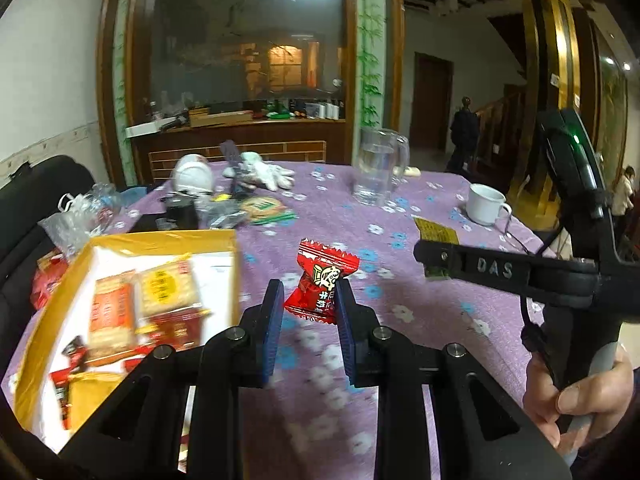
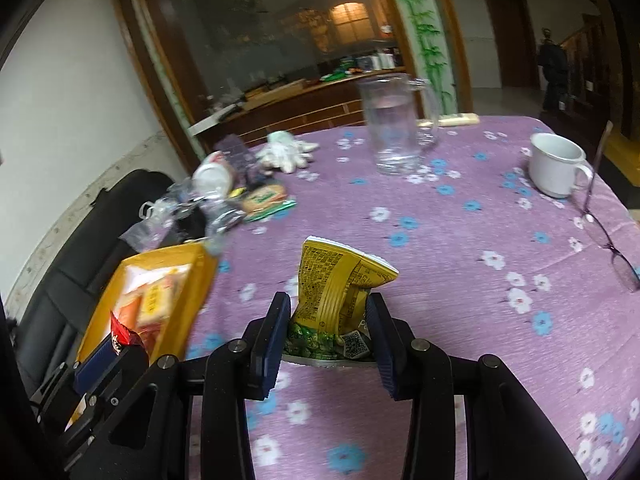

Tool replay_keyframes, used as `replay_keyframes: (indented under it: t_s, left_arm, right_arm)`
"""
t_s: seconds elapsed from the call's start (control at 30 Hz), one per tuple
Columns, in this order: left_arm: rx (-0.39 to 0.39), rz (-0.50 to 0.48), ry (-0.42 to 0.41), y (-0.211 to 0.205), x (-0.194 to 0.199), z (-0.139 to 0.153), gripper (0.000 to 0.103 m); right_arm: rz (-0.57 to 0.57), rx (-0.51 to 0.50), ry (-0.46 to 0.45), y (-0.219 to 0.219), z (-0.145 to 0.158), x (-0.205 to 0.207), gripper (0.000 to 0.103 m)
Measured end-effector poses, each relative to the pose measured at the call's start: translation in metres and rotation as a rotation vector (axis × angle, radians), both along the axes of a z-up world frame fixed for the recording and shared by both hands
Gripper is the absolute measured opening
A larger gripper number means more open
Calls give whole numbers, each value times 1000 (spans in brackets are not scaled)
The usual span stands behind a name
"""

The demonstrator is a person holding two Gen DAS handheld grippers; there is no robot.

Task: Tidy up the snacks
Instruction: 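Carry the red candy in the left tool while the right tool carries the yellow bag over the box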

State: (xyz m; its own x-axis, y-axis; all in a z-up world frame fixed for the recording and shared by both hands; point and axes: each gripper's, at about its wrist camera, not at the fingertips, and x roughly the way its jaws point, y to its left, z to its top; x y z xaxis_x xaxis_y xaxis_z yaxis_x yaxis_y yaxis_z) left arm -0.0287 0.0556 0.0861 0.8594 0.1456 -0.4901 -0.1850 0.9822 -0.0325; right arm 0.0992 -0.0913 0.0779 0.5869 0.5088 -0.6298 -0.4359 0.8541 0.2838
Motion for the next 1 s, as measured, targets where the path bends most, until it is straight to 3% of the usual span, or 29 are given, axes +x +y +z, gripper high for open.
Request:
replay_keyframes:
  t_s: [0.2,0.47,0.73,1.0]
  left_arm:
    - [-25,99,-25,52,-35,8,23]
    - [-113,260,63,133,-56,-23,23]
    - [-157,263,143,149,-48,-49,23]
    - [-224,247,215,161,-41,-64,23]
  right_arm:
    - [129,13,-8,41,11,-37,40]
    - [349,10,54,108,4,-92,40]
    - [470,-81,44,164,-14,-133,40]
    - [526,-157,48,184,-42,-147,40]
